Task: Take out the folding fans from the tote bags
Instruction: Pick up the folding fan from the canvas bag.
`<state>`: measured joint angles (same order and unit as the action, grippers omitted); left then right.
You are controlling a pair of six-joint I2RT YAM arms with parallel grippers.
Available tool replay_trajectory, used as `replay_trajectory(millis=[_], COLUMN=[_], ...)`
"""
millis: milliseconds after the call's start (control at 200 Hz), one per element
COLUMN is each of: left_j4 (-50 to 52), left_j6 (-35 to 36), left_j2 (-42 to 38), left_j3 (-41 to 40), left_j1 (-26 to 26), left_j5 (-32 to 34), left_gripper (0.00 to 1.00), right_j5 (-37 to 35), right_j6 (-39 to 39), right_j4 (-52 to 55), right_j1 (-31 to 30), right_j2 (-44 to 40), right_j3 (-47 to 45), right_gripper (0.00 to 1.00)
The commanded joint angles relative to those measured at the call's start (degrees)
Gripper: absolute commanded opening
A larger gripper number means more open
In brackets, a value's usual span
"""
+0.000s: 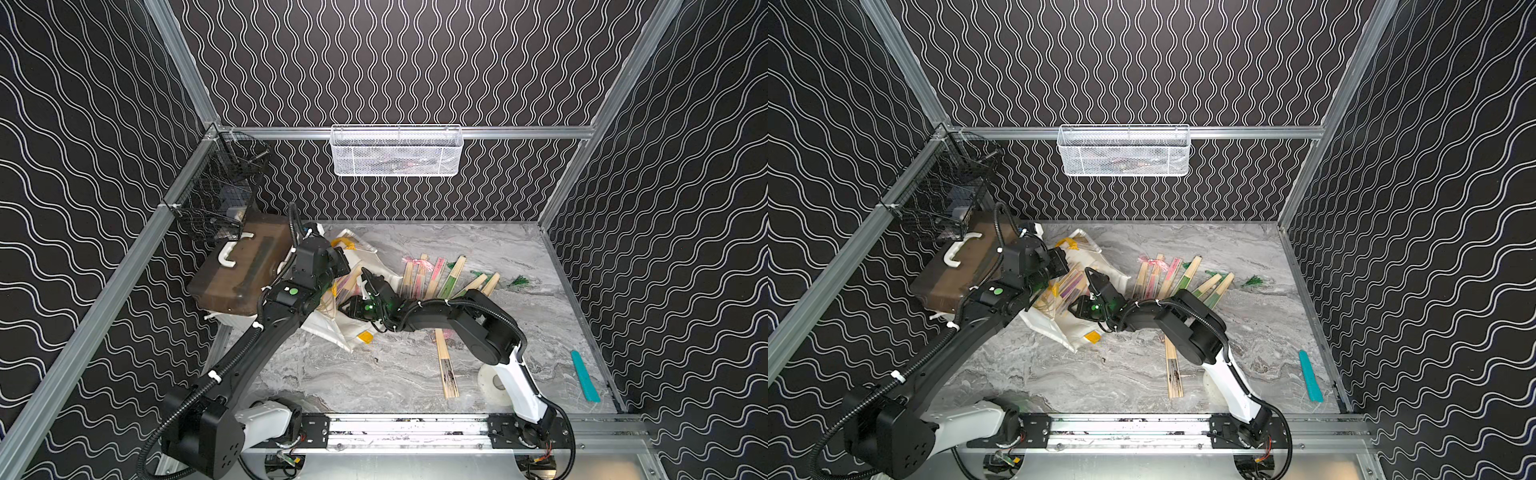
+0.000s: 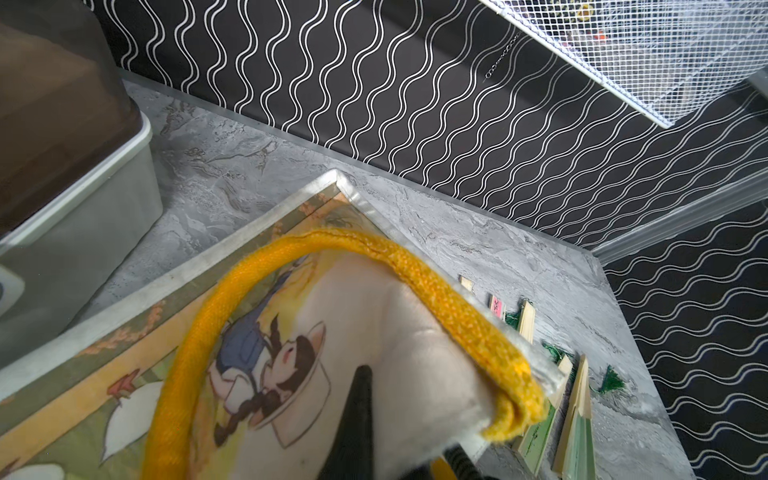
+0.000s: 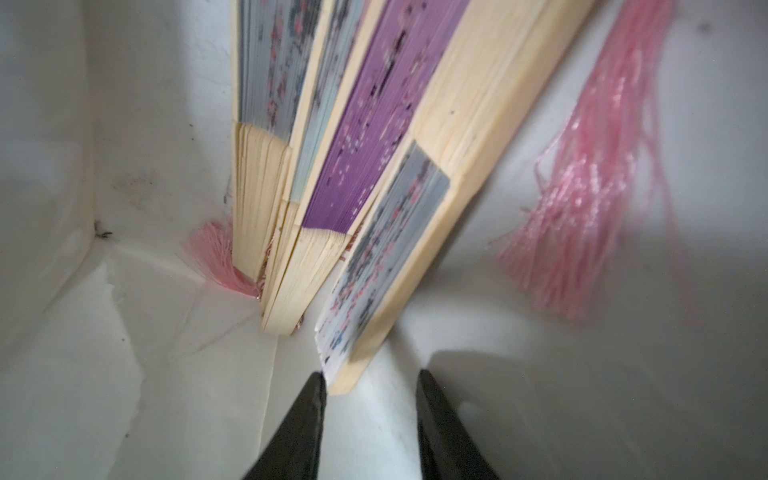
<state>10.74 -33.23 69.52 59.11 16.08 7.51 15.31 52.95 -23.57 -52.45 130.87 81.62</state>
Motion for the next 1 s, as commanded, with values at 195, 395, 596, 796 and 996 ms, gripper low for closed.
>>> replay_trajectory(millis=[195,395,596,796,996], left_j4=[-2.48,-2.48,-2.30,-2.21,-1.49], left_j6=[-0.93,-2.12,-3.04,-3.86,-3.08], left_j2=[-1.24,-2.05,-2.61,-3.70,-4.82], left_j3=[1.03,0.19,-0.56,-1.10,-0.90], left_j1=[-0.01,-0.05,0.00,-0.05,-0.06], left_j5=[-2.85,-4.16,-5.72,-7.04,-6.12], left_gripper=[0.00,0.00,0.00,0.00,0.00], right_j5=[-2.41,-3.09,-2.30,-3.94,-3.99], right_j6=[5.49,9.14,9.13,9.54,8.48], right_j4=[-3.26,-7.74,-10.36,-7.82,-7.26], right_j1=[1.57,3.42,3.75,3.76,3.90], right_j2=[2.52,3.92,4.88,6.35,6.40], right_j3=[0.84,0.33,1.97,4.14,4.82], right_gripper=[0.42,0.41,0.36,0.33,0.19])
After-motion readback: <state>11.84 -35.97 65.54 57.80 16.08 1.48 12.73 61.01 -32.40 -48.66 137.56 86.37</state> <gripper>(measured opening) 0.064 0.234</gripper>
